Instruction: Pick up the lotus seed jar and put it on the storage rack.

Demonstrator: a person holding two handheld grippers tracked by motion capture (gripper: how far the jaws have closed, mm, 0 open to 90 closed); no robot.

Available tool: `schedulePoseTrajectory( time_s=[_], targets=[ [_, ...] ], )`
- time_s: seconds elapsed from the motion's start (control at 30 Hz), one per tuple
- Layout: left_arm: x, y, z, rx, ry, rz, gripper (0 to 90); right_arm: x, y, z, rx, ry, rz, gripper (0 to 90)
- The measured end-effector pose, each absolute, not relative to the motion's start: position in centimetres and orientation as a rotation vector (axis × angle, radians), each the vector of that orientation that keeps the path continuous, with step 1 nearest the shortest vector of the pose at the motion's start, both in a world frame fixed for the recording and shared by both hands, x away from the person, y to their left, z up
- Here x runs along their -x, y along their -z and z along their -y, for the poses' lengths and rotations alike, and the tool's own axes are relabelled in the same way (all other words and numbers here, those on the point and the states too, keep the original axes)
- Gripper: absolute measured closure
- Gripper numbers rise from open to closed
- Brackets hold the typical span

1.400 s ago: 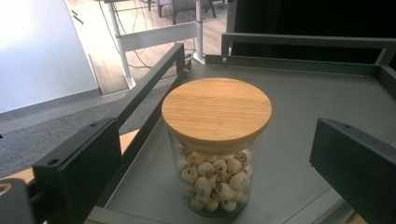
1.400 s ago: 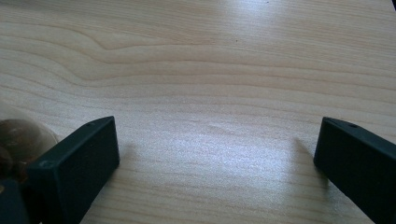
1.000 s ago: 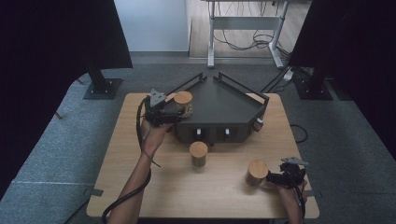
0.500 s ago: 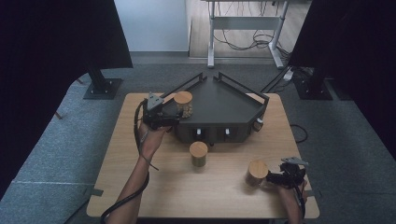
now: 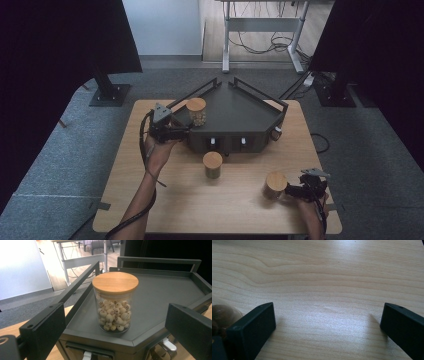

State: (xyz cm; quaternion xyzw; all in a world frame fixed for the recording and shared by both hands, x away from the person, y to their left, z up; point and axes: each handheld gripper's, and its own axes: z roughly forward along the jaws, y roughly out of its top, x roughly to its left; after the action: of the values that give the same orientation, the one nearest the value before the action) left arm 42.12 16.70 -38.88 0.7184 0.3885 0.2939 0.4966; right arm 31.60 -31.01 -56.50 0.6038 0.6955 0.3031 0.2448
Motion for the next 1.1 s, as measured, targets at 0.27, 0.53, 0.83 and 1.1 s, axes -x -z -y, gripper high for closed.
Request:
schedulePoseTrajectory(
  time_s=[0.27, 0.53, 0.83, 1.1],
  targets=[
    [-41.5, 39.5, -17.4, -1.743, -0.715, -0.952, 3.1, -31.6, 56.5, 31.0, -1.647, -0.827, -1.899, 0.0],
    [-40.8, 39.6, -17.8, -1.737, -0.713, -0.945, 3.1, -31.6, 56.5, 31.0, -1.648, -0.828, -1.899, 0.0],
    [-39.8, 39.7, -18.2, -1.754, -0.719, -0.932, 3.1, -31.6, 56.5, 31.0, -1.648, -0.828, -1.899, 0.0],
    [-38.6, 39.5, -18.6, -1.748, -0.727, -0.922, 3.2, -31.6, 56.5, 31.0, -1.649, -0.828, -1.899, 0.0]
  ],
)
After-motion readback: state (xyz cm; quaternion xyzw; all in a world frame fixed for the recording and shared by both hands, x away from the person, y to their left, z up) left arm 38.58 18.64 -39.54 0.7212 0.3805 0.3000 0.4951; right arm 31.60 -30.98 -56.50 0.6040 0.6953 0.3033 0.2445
